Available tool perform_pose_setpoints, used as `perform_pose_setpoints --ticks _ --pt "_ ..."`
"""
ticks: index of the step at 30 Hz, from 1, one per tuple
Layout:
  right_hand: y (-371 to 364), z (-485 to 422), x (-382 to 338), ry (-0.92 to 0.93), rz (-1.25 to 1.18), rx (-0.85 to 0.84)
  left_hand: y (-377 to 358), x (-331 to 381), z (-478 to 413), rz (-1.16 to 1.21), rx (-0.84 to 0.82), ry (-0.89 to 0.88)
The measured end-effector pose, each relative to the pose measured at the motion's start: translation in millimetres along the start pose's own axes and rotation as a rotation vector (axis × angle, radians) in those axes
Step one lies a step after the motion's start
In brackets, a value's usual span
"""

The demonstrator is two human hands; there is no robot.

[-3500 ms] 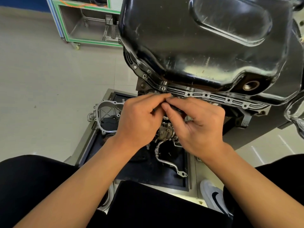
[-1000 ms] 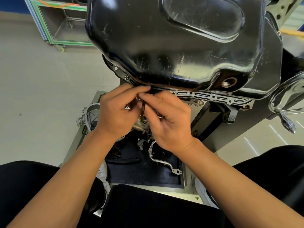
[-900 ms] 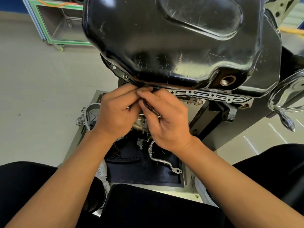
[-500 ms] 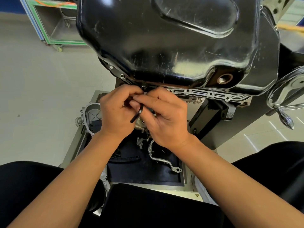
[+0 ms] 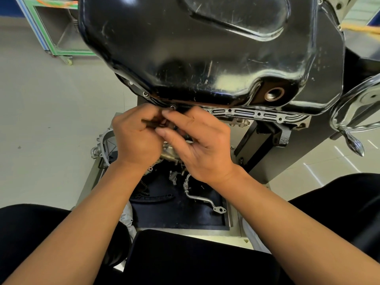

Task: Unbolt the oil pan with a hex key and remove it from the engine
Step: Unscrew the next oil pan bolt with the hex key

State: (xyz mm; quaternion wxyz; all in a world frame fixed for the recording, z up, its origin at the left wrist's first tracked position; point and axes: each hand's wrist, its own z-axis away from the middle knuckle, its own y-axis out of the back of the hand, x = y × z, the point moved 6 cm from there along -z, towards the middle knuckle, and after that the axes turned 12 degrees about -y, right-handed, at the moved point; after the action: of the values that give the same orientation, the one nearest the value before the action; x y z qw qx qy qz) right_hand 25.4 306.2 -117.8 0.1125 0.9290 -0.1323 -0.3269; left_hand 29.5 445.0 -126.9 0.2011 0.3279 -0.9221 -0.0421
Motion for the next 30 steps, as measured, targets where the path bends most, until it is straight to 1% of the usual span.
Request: perform_pose_setpoints --ticks 2,7,9,13,17,20,23,28,30 --pt "0 1 2 0.007 -0.004 -0.006 0 3 -1 0.047 -0.002 -0.033" --pt "-3 2 4 0.025 0.056 -0.034 0 11 -2 0.052 -0.130 -0.077" --pt "-5 3 4 0.029 0.059 -0.046 0 14 -3 0.039 -0.156 -0.109" --pt "-5 4 2 0.011 0.073 -0.067 3 19 -4 0.013 -0.096 -0.114" --pt "-3 4 2 0.003 0.086 -0.046 6 15 -1 0.018 -0.053 -0.098" --pt "-1 3 3 0.017 0.078 -0.021 4 14 0 0.003 -0.065 -0.076" --pt "-4 3 3 0.030 0.078 -0.033 3 13 -1 0.016 -0.096 -0.055" --pt "-3 4 1 0.017 0.101 -0.069 2 12 -2 0.105 -0.202 -0.090" --pt "-2 5 1 -0.003 0.100 -0.064 3 12 -2 0.107 -0.196 -0.087"
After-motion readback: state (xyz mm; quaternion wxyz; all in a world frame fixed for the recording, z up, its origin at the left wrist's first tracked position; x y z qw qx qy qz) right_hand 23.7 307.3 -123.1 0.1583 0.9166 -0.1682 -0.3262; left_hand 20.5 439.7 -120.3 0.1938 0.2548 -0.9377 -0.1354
